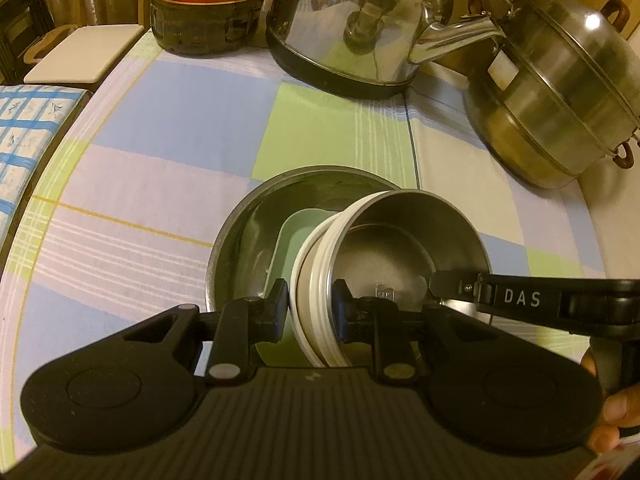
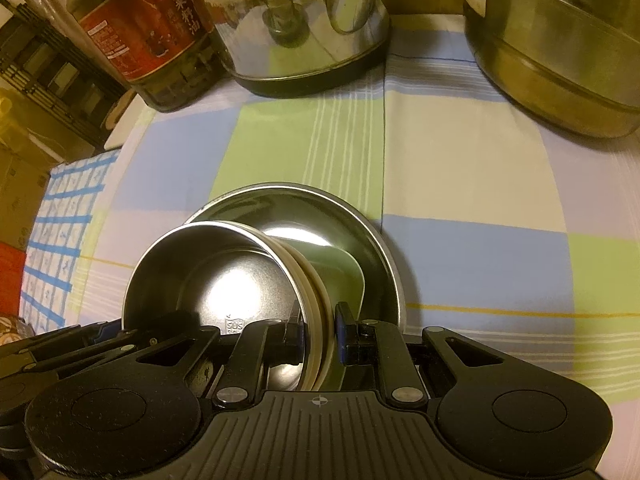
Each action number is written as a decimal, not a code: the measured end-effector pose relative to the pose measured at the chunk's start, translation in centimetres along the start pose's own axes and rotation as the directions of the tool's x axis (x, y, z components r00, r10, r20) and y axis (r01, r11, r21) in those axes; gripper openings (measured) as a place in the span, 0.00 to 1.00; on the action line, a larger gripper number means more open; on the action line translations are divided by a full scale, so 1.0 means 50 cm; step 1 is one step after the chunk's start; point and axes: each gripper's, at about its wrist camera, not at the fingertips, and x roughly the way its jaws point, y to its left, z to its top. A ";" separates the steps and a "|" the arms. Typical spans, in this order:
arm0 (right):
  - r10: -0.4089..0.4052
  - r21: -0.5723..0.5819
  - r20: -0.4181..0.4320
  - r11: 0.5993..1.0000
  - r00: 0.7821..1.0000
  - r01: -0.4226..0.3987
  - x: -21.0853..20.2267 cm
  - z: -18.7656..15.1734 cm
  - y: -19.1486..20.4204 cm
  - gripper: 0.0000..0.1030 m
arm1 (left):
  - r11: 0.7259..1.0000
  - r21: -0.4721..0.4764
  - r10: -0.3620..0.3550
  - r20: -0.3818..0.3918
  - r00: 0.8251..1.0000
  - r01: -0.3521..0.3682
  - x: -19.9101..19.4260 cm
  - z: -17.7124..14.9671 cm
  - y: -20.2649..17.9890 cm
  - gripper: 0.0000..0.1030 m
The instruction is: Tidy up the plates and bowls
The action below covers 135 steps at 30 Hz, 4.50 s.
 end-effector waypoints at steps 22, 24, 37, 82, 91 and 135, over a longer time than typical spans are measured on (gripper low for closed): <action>0.032 -0.082 0.016 0.996 0.999 -0.031 -0.007 0.001 0.002 0.18 | 1.000 0.031 0.001 0.018 1.000 -0.001 -0.007 0.003 -0.004 0.21; 0.041 -0.092 0.025 0.995 0.999 -0.039 -0.014 -0.001 0.002 0.19 | 0.998 0.056 0.013 0.044 0.999 -0.015 -0.020 0.005 -0.010 0.21; 0.142 -0.131 0.183 0.984 0.973 -0.119 -0.047 0.002 0.000 0.19 | 0.992 0.124 -0.026 0.103 0.994 0.013 -0.034 0.031 -0.020 0.12; 0.136 0.033 0.217 0.989 0.967 -0.147 -0.118 -0.001 -0.016 0.45 | 0.985 0.170 -0.008 0.161 0.987 -0.019 -0.102 0.045 -0.028 0.16; 0.107 0.037 0.344 0.991 0.933 -0.127 -0.242 -0.130 -0.025 0.46 | 0.974 0.226 -0.020 0.236 0.972 -0.035 -0.218 -0.064 -0.065 0.16; 0.047 -0.041 0.302 0.998 0.952 -0.037 -0.550 -0.712 -0.183 0.46 | 0.961 0.277 -0.073 0.187 0.980 0.018 -0.448 -0.664 -0.354 0.17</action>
